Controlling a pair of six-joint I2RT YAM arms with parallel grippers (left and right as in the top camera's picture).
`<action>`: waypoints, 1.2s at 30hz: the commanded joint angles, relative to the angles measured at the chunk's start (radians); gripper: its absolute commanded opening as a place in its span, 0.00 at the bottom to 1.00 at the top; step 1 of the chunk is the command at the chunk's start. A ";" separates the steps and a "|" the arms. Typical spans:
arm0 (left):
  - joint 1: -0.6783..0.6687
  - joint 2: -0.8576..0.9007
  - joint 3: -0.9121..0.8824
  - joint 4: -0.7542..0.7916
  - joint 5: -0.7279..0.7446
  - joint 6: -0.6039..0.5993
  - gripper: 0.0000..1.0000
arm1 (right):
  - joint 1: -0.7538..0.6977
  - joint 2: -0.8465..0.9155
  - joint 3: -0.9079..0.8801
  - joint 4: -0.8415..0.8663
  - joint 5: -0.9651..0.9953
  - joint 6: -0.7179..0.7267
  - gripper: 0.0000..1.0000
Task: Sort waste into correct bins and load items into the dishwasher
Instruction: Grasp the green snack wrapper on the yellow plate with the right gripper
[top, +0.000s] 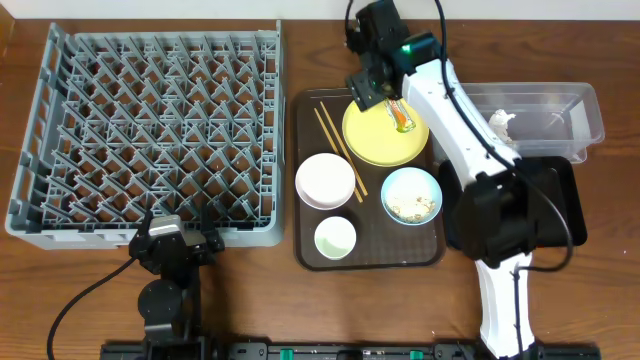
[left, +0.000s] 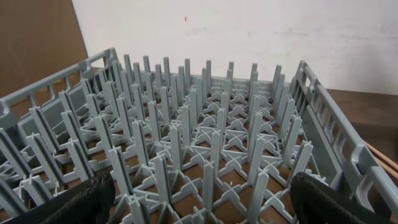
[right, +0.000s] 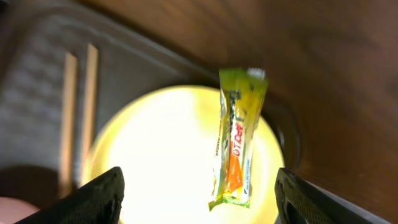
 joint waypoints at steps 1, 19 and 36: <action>0.002 -0.006 -0.033 -0.014 -0.001 0.014 0.91 | -0.024 0.050 -0.005 0.002 -0.045 -0.055 0.74; 0.002 -0.006 -0.033 -0.014 -0.001 0.014 0.91 | -0.071 0.137 -0.005 0.010 0.027 -0.021 0.73; 0.002 -0.006 -0.033 -0.014 -0.001 0.014 0.91 | -0.072 0.138 -0.143 0.092 0.014 0.003 0.62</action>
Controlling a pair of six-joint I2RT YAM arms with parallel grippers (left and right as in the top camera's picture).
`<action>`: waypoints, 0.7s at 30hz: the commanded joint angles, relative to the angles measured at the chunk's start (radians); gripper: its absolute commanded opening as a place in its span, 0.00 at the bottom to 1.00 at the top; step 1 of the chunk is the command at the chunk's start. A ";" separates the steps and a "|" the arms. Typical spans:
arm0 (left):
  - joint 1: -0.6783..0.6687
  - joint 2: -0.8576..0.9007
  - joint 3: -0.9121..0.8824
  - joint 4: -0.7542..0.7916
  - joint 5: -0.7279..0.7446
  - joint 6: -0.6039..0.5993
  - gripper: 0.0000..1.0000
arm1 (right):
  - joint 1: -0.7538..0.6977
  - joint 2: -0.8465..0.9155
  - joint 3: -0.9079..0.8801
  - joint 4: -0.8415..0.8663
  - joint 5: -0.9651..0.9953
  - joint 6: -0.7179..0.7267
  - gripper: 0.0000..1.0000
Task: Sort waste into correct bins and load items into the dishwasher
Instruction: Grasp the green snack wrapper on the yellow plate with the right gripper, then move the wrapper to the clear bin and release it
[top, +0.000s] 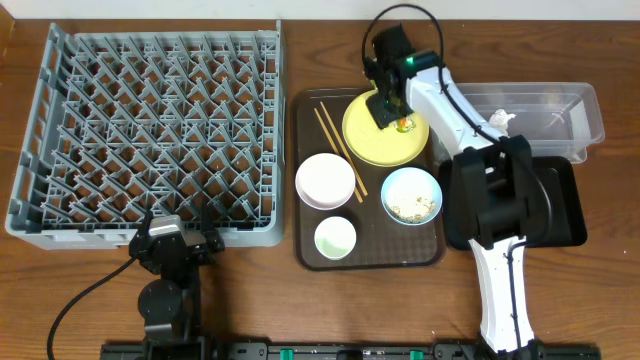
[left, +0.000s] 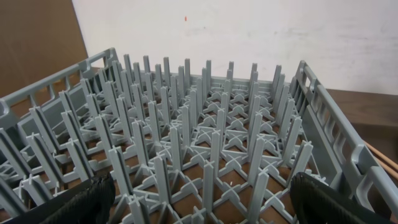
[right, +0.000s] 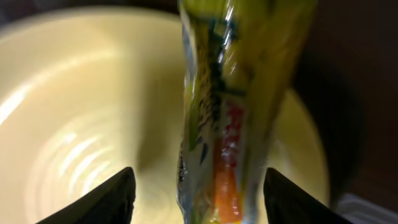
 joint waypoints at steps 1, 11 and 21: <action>0.002 -0.006 -0.033 -0.014 -0.001 0.014 0.91 | -0.003 0.014 -0.040 0.022 0.010 0.027 0.61; 0.002 -0.006 -0.033 -0.014 -0.001 0.014 0.91 | 0.010 -0.013 -0.048 0.006 -0.013 0.063 0.01; 0.002 -0.006 -0.033 -0.014 -0.001 0.014 0.91 | -0.056 -0.322 0.090 -0.147 -0.053 0.232 0.01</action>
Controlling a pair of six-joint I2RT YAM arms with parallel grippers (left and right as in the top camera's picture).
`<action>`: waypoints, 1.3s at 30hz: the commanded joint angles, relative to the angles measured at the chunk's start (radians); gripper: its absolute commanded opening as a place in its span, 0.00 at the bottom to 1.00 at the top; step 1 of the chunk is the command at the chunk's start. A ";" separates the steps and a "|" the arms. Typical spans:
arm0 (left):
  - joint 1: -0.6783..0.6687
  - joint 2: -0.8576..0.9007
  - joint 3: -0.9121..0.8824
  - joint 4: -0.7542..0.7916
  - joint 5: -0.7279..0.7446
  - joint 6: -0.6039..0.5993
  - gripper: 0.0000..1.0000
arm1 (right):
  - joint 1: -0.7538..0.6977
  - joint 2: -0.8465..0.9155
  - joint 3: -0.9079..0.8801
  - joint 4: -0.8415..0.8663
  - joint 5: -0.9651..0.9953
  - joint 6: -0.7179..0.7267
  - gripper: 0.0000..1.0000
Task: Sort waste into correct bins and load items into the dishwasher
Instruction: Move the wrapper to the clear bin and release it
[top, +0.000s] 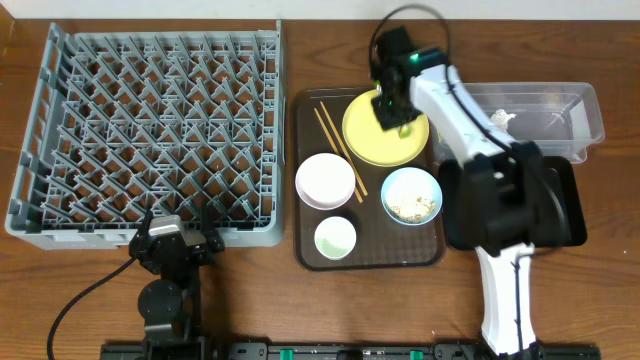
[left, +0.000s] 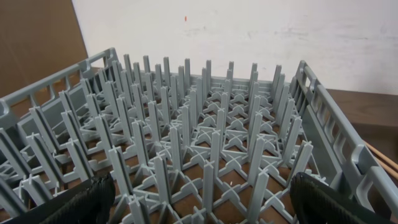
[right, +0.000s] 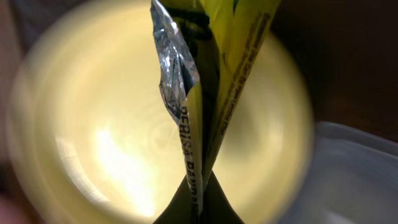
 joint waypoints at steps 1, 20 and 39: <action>0.002 -0.006 -0.033 -0.014 -0.001 0.014 0.91 | -0.074 -0.233 0.067 -0.004 -0.004 0.111 0.01; 0.002 -0.006 -0.033 -0.014 -0.001 0.014 0.91 | -0.395 -0.257 -0.137 -0.179 0.233 1.349 0.02; 0.002 -0.006 -0.033 -0.014 -0.001 0.014 0.91 | -0.392 -0.270 -0.040 0.051 -0.082 0.520 0.61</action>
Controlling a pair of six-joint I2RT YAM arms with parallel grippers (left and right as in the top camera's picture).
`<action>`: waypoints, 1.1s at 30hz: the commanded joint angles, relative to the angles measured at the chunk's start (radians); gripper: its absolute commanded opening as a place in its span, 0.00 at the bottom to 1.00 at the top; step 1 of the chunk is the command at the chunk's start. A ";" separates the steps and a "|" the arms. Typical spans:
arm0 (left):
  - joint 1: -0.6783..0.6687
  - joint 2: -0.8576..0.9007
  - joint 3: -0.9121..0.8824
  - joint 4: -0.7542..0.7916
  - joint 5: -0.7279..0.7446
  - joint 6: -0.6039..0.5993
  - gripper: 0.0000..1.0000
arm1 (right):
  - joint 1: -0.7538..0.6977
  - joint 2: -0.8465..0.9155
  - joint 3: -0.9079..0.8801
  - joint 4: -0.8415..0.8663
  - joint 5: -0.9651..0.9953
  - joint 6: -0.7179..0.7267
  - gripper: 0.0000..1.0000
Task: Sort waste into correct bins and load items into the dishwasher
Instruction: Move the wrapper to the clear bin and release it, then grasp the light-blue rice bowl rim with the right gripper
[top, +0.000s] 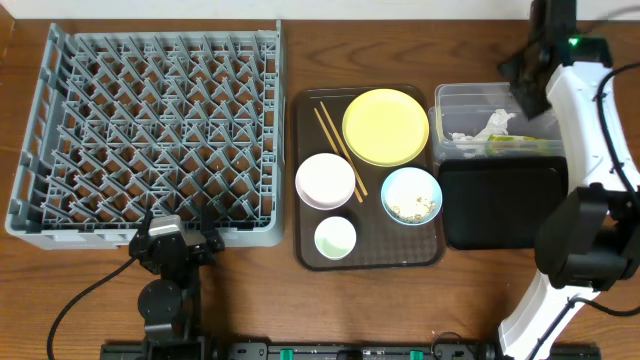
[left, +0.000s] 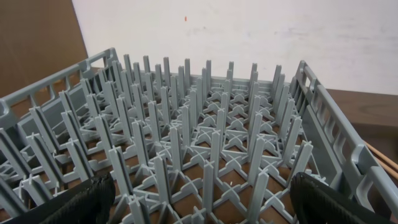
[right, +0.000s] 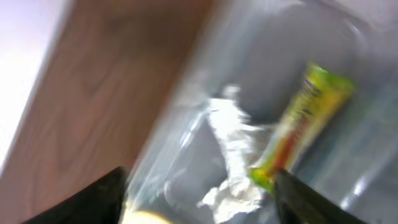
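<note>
A yellow-green snack wrapper (top: 520, 143) (right: 305, 124) lies in the clear bin (top: 450, 100) beside crumpled white tissue (top: 487, 125) (right: 233, 155). My right gripper (top: 525, 75) (right: 199, 199) hovers open above that bin, holding nothing. On the brown tray (top: 305, 255) sit an empty yellow plate (top: 385, 125), chopsticks (top: 338, 150), a white bowl (top: 325, 180), a small cup (top: 335, 237) and a bowl with food scraps (top: 411, 195). The grey dish rack (top: 150, 125) (left: 199, 137) holds nothing. My left gripper (top: 175, 245) (left: 199, 199) rests open at the rack's near edge.
A black bin (top: 503, 205) stands just in front of the clear bin, to the right of the tray. The right arm reaches along the table's right side. A white wall rises behind the rack in the left wrist view.
My right gripper was shut on the wrapper above the yellow plate. Now it is open over the clear bin with the wrapper lying inside. The bin sits further left. The left arm is unmoved.
The wrapper lay on the yellow plate with my right gripper open above it. Then the open fingers were down around it, then shut on it and holding it off the plate. Now it lies in the clear bin and the plate is bare.
</note>
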 joint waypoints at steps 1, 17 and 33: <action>0.002 -0.006 -0.033 -0.014 -0.001 0.014 0.91 | 0.004 -0.026 0.106 -0.014 -0.254 -0.499 0.58; 0.002 -0.006 -0.033 -0.014 -0.001 0.014 0.91 | 0.330 -0.085 0.101 -0.450 -0.364 -0.853 0.78; 0.002 -0.006 -0.033 -0.014 -0.001 0.014 0.91 | 0.565 -0.085 -0.417 -0.129 -0.237 -0.639 0.60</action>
